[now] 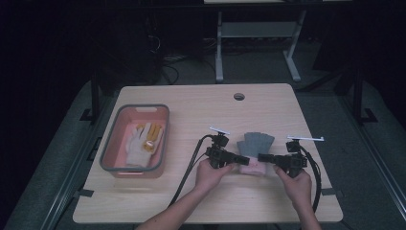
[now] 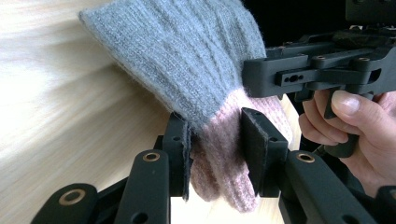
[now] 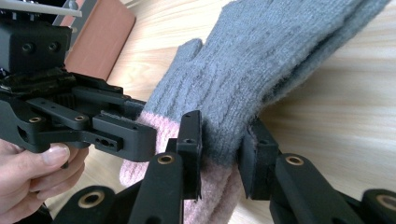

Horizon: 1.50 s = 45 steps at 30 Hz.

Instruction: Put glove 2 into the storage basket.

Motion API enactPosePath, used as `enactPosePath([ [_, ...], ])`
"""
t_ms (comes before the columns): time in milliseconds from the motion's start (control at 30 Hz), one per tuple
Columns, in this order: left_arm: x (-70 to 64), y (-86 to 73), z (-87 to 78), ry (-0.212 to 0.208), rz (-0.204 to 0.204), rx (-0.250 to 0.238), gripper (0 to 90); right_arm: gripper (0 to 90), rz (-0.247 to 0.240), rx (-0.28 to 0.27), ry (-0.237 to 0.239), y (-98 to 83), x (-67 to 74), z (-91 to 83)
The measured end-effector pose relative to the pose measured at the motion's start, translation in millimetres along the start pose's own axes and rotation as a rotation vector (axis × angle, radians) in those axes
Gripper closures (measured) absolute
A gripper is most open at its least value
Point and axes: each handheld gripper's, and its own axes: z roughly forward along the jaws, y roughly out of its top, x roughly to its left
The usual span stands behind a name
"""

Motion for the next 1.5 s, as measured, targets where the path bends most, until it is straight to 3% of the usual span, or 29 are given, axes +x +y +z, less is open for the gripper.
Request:
enactPosePath([
  [167,0.1,0.2,-14.8,0.004,0.018,-0.017,64.3,71.9,-0.009,-0.007,0.022,3.4,8.9,4.7],
  [833,3.2,3.1,-73.7,0.026,0.017,-0.097,64.4,72.0,-0.054,-0.005,0.086,32.7,55.9,24.7],
  [1500,4.4,2.0,-114.5,0.054,0.038,-0.147,64.4,72.0,-0.075,0.008,0.137,49.1,88.0,40.5],
])
